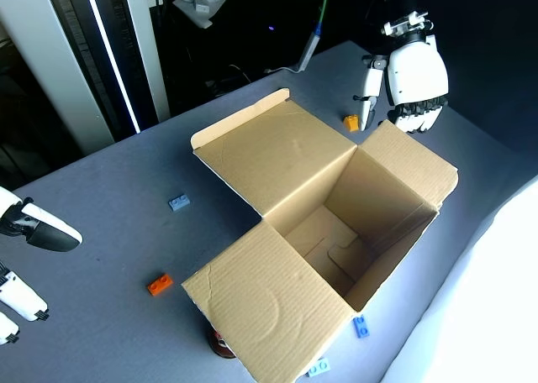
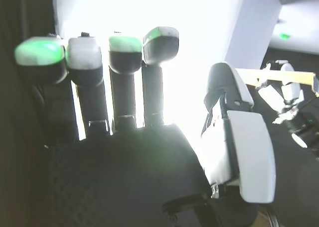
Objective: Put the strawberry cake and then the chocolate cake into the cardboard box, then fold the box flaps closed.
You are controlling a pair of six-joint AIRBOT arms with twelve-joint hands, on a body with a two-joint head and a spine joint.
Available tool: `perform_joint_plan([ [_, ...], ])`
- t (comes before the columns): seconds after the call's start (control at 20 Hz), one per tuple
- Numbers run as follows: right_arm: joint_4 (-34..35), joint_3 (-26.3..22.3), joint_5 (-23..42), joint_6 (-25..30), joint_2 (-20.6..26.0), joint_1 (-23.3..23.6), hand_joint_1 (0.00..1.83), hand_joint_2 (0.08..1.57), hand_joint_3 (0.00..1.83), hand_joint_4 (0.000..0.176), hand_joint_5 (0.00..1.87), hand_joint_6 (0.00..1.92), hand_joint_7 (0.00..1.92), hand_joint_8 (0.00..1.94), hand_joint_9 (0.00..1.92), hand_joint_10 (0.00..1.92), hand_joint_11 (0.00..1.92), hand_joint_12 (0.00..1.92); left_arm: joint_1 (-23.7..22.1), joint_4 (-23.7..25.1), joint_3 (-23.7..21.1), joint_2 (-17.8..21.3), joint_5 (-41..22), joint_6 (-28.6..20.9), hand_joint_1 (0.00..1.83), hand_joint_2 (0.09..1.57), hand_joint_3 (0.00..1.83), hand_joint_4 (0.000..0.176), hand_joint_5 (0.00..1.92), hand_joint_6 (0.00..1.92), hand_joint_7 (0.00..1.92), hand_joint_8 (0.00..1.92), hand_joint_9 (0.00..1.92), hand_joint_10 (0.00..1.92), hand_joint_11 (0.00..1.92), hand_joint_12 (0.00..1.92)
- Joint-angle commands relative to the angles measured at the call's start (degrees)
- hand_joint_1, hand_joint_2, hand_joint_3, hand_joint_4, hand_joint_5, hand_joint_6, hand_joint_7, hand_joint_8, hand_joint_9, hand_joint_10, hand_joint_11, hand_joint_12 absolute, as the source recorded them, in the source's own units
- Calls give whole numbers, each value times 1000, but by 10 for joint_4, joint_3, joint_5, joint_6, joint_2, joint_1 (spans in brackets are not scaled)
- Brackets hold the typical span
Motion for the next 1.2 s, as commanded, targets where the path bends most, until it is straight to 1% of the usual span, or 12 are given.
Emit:
perform_joint_plan([
  [0.0, 1, -1, 71, -11, 11, 14, 329, 1133, 13, 0, 188, 14, 292, 3, 314, 59, 0, 1033, -2, -2, 5, 3, 10, 1, 432, 1151, 14, 35, 253, 13, 309, 1, 308, 58, 0, 1040],
  [0.1, 0, -5, 60, -11, 21, 29, 364, 1127, 3, 0, 200, 9, 306, 3, 342, 42, 0, 1091, -3, -2, 7, 3, 9, 1, 443, 1149, 6, 39, 267, 10, 317, 2, 317, 40, 0, 1011],
  [0.3, -2, -5, 41, 25, 11, 32, 363, 1107, 0, 0, 151, 0, 247, 0, 300, 5, 0, 1010, -6, -2, 9, 2, 8, 1, 463, 1142, 1, 44, 248, 0, 285, 0, 307, 14, 0, 950],
  [0.35, -2, -5, 41, 14, 3, 32, 357, 1103, 0, 0, 145, 0, 241, 0, 301, 5, 0, 1002, -6, -2, 9, 1, 8, 1, 473, 1136, 0, 45, 243, 0, 281, 0, 308, 13, 0, 947],
  [0.5, -1, -5, 67, 20, -12, 34, 449, 1085, 0, 0, 102, 0, 178, 0, 257, 0, 0, 945, -12, -2, 19, -12, 8, 1, 554, 1110, 0, 51, 204, 0, 216, 0, 264, 0, 0, 893],
  [0.6, -1, -5, 70, 26, -23, 34, 564, 1063, 0, 0, 71, 0, 141, 0, 232, 0, 0, 870, -19, -2, 34, -27, 8, 1, 668, 1083, 0, 54, 166, 0, 170, 0, 218, 0, 0, 807],
  [0.75, -1, -5, 76, 41, -27, 35, 737, 1034, 0, 0, 64, 0, 125, 0, 218, 0, 0, 782, -26, -2, 57, -52, 6, 1, 753, 1053, 0, 61, 152, 4, 161, 1, 208, 0, 0, 795],
  [0.8, -1, -4, 79, 43, -27, 36, 762, 1032, 0, 0, 67, 1, 121, 0, 210, 0, 0, 774, -25, -6, 64, -60, 8, 1, 770, 1051, 0, 60, 150, 3, 158, 0, 206, 0, 0, 790],
  [0.85, -1, -4, 79, 44, -27, 37, 779, 1031, 0, 0, 58, 0, 120, 0, 207, 0, 0, 769, -22, -11, 69, -66, 10, 1, 777, 1052, 0, 63, 154, 5, 155, 0, 207, 1, 0, 788],
  [0.95, -1, -3, 79, 43, -26, 35, 817, 1024, 0, 0, 51, 1, 137, 5, 200, 1, 0, 713, -19, -19, 77, -81, 16, 1, 827, 1045, 0, 59, 178, 9, 167, 3, 216, 3, 0, 822],
  [1.0, -1, -3, 79, 40, -26, 34, 819, 1025, 0, 0, 54, 2, 133, 2, 201, 2, 0, 713, -13, -26, 82, -89, 19, 1, 841, 1049, 0, 56, 184, 8, 163, 1, 215, 2, 0, 803],
  [1.15, -1, -2, 82, 40, -24, 31, 814, 1029, 0, 0, 33, 0, 121, 3, 198, 2, 0, 715, -5, -30, 93, -108, 20, 1, 865, 1064, 1, 58, 180, 3, 165, 5, 213, 2, 0, 732],
])
